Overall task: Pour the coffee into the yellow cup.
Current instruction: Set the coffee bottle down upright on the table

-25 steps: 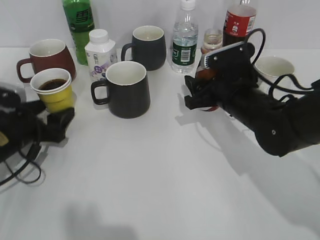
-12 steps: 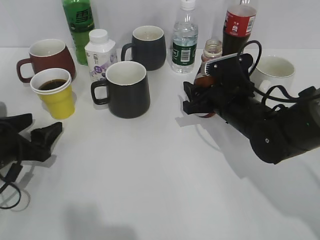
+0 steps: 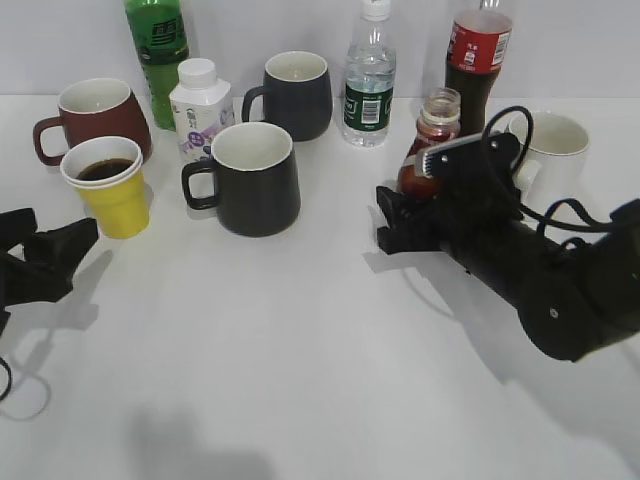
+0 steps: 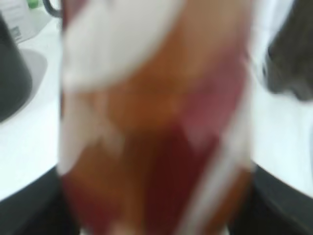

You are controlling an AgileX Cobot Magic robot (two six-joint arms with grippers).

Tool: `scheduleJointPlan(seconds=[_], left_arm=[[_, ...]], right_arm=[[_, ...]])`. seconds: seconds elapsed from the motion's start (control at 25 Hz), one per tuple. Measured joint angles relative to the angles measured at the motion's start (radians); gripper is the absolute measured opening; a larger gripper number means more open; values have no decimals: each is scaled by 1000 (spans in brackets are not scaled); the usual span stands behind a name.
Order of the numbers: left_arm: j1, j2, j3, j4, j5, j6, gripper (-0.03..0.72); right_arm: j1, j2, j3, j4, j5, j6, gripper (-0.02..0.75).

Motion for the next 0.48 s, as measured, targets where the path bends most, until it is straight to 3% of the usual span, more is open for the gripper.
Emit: scheduleJointPlan(seconds=[0.24, 0.48], left_arm=[[0, -161, -10, -12, 225, -128, 578], [-13, -313, -150, -10, 780, -167, 572]], right_arm=[[0, -41, 66, -1, 3, 21, 540], [0, -81, 108, -2, 37, 33, 599]])
